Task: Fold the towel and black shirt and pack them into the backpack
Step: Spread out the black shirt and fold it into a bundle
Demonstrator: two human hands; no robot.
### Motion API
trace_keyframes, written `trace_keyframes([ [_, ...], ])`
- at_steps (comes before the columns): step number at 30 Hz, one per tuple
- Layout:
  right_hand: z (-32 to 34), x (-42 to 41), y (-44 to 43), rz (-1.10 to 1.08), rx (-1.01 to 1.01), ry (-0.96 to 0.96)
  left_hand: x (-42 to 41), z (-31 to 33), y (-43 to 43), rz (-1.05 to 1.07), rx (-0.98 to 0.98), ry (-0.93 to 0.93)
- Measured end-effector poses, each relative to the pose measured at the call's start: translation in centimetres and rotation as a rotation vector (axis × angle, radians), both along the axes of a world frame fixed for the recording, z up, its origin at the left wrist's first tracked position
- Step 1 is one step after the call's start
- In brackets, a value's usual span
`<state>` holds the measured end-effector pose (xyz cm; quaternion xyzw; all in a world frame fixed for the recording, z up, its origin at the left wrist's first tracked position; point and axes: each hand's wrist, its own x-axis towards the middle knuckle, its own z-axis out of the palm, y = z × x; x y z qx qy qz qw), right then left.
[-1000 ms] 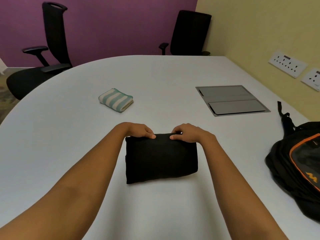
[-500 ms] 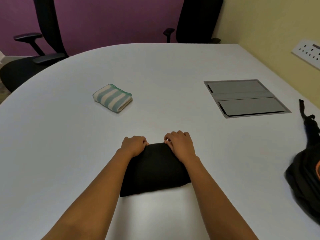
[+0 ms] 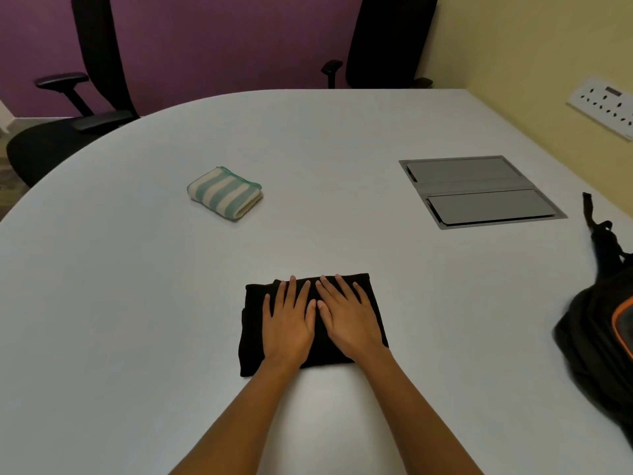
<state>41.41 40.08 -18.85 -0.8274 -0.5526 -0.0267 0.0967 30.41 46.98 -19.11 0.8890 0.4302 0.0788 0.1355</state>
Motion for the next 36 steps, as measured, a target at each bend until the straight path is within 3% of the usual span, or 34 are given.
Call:
trace_keyframes([
  [10,-1.2,0.3,1.1,-0.012,-0.108,0.137,0.1,-1.2,2.0,-0.056,-0.006,0.015],
  [13,-0.5,-0.2,2.2,-0.136,-0.155,0.167,0.8,-0.9,4.1,-0.161,-0.007,0.044],
  [16,-0.2,-1.3,3.6,-0.325,-0.180,0.050,1.6,-0.3,6.1,-0.259,0.027,0.160],
  [23,1.8,-2.1,5.0,-0.534,-0.567,-0.035,2.1,0.4,4.4,-0.073,-0.008,0.108],
  [28,2.9,-0.6,3.8,-0.602,-0.388,0.302,1.1,0.4,3.1,0.102,-0.096,0.001],
  [32,3.0,-1.0,3.8,-0.427,-0.002,0.244,1.0,0.4,2.8,0.082,-0.105,0.006],
  [36,0.3,-2.0,3.9,-0.284,-0.044,0.300,0.8,0.0,2.7,0.022,-0.085,0.028],
])
